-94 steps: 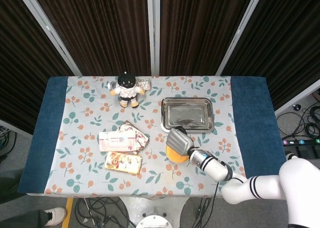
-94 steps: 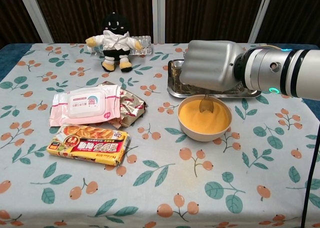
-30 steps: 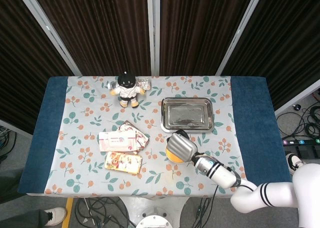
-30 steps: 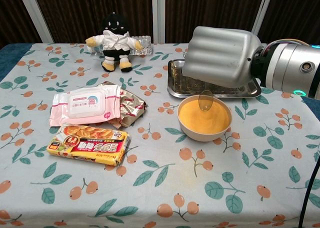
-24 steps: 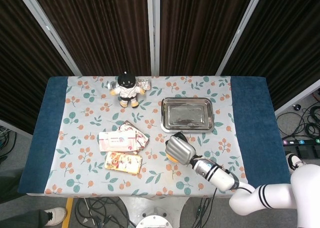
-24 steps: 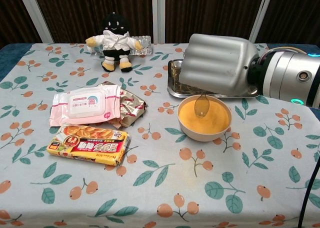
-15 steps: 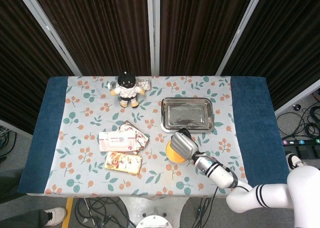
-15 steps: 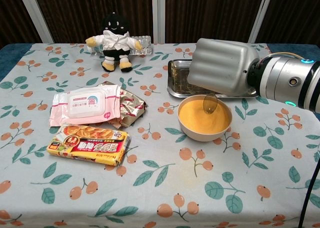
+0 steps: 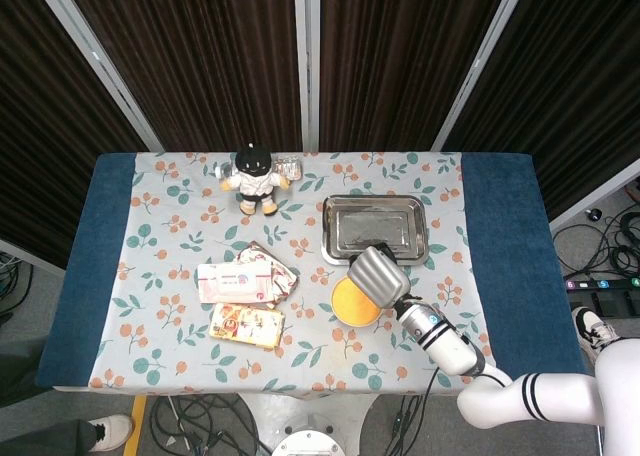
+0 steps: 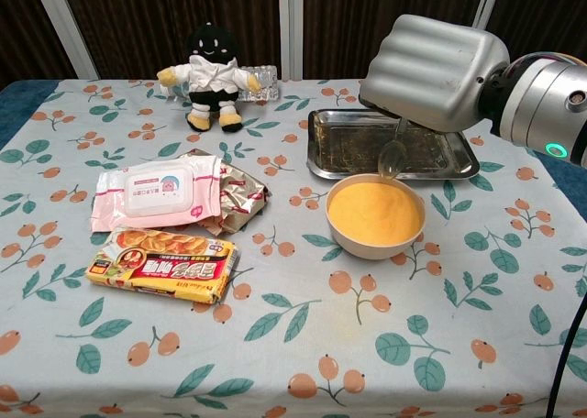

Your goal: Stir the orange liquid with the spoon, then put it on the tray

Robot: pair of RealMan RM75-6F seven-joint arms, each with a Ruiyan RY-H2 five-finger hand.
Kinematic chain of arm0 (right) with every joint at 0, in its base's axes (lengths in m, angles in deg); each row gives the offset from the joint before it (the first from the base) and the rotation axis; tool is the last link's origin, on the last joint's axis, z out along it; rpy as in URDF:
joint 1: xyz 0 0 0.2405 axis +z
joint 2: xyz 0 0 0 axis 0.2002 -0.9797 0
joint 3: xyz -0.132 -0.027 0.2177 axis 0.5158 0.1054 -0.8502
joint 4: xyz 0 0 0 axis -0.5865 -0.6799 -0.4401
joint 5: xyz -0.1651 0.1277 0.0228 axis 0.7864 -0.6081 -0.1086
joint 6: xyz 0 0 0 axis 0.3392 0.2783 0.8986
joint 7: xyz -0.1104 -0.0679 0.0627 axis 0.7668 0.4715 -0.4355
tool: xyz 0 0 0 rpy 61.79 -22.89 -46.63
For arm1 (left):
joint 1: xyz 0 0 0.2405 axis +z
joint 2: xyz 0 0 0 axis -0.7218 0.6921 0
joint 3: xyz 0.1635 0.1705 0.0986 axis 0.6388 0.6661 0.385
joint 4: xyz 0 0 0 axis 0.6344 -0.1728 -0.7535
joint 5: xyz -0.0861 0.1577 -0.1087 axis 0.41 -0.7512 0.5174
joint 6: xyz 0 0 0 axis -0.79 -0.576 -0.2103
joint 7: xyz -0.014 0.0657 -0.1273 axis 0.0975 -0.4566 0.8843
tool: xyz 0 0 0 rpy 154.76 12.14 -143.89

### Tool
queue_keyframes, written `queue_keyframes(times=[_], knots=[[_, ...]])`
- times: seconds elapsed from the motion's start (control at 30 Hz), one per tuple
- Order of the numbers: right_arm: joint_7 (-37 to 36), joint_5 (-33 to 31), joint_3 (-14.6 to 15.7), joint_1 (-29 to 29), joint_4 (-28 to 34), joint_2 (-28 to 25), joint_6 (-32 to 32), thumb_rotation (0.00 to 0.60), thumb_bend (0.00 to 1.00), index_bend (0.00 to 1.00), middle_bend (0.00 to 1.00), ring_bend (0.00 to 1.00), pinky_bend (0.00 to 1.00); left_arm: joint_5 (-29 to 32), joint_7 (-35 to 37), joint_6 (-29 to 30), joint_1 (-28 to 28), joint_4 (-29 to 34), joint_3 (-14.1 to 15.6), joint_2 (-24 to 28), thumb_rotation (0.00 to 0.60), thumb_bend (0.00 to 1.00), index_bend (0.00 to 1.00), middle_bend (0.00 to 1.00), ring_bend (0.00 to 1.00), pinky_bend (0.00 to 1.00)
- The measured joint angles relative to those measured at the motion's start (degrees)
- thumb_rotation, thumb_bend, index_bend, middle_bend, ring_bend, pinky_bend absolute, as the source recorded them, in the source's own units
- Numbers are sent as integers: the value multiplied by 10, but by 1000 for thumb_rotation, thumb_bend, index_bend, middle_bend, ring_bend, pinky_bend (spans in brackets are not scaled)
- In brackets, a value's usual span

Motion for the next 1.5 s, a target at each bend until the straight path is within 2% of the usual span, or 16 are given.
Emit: queue_keyframes(times=[0.17,0.47,0.77,0.93,1.1,1.2,1.37,1.5], knots=[[-56,-45,-28,-5,0,1,-9,600,474,860,1000,1000,1000,0,-8,-3,-3,7,-1,3,600,66,235,122,102,114],[-131,-187,-89,3,-39,16,-51,600,472,852,1000,1000,1000,1,-24,-10,-8,20,-1,8,600,65,235,122,103,114],[-196,-350,-137,42,-176,73,-123,600,452,769,1000,1000,1000,5,-37,-16,-12,31,-2,13,600,66,234,122,103,114],[-209,-423,-151,73,-264,116,-155,600,348,679,1000,1000,1000,9,-40,-18,-12,34,-1,15,600,65,234,122,103,114],[-214,-483,-159,99,-334,153,-178,600,123,554,1000,1000,1000,10,-42,-22,-14,35,-1,15,600,66,235,122,103,114],[-217,-507,-162,110,-360,167,-188,600,53,464,1000,1000,1000,11,-43,-22,-14,35,0,15,600,65,234,122,103,114],[-230,-513,-162,111,-370,167,-193,600,3,400,1000,1000,1000,11,-44,-22,-15,37,0,17,600,66,234,122,102,114],[-252,-506,-166,100,-349,144,-193,600,29,393,1000,1000,1000,9,-42,-19,-15,37,-1,17,600,66,235,122,102,114]])
